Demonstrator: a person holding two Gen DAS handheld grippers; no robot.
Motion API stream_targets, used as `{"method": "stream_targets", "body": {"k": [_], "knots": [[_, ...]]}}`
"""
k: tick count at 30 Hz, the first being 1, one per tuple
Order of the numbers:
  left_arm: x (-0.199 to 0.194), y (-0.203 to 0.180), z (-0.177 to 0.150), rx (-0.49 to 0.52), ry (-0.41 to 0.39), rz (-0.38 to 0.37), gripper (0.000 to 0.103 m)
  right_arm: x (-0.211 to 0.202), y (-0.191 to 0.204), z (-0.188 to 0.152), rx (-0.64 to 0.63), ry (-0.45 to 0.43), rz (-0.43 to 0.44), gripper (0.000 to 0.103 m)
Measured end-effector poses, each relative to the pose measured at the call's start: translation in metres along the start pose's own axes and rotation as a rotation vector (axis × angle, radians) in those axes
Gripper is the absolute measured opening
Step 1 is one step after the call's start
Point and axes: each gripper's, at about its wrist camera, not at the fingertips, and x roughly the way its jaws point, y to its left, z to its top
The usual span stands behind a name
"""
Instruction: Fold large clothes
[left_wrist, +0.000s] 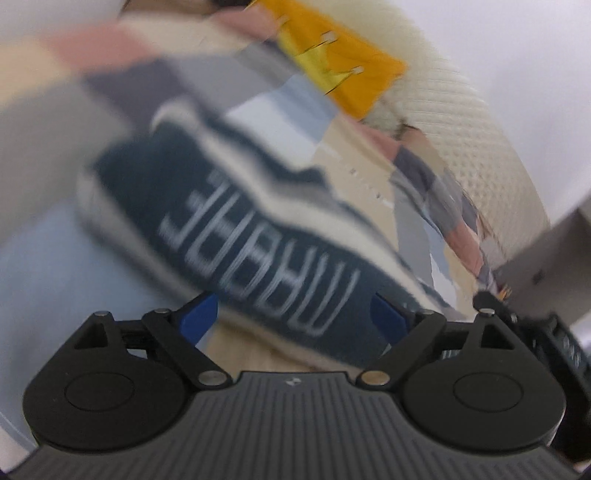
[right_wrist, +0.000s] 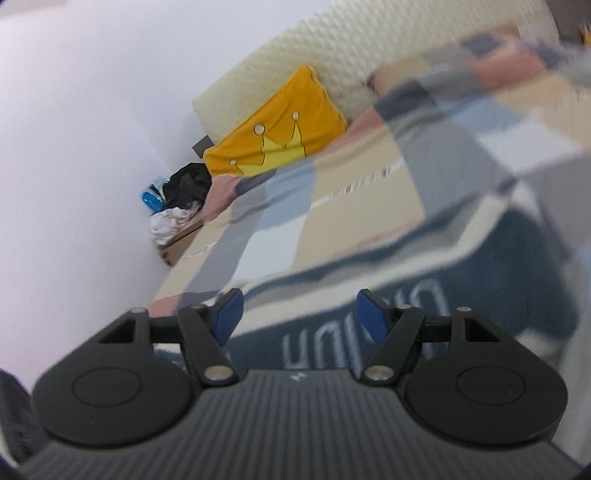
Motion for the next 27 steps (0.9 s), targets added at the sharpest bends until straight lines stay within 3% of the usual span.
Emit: {"method": "stream_targets", "body": {"k": [7, 11, 12, 16, 19, 22, 27], "knots": [[0.029, 0.052, 0.002, -0.312, 0.052, -0.051, 0.093, 0.020, -0.004, -0.023, 0.207, 0.126, 0.116, 0.072], [0.041, 0.078, -0.003, -0.477, 0.030, -0.113, 0.092, 0.034, -0.007, -0.041, 0.332, 0.212, 0.183, 0.078], [0.042, 0.080, -0.004, -0.495, 0.014, -0.124, 0.092, 0.038, -0.006, -0.045, 0.350, 0.229, 0.198, 0.084], [0.043, 0.083, -0.005, -0.530, -0.059, -0.148, 0.089, 0.050, -0.004, -0.060, 0.417, 0.301, 0.242, 0.085], [0.048, 0.094, -0.003, -0.596, -0.081, -0.137, 0.076, 0.060, -0.004, -0.069, 0.465, 0.336, 0.264, 0.088], [0.047, 0.093, -0.001, -0.580, -0.092, -0.147, 0.060, 0.067, -0.010, -0.072, 0.497, 0.343, 0.249, 0.103], [0.036, 0.085, 0.005, -0.505, -0.120, -0.156, 0.044, 0.069, -0.030, -0.073, 0.630, 0.291, 0.236, 0.103]]}}
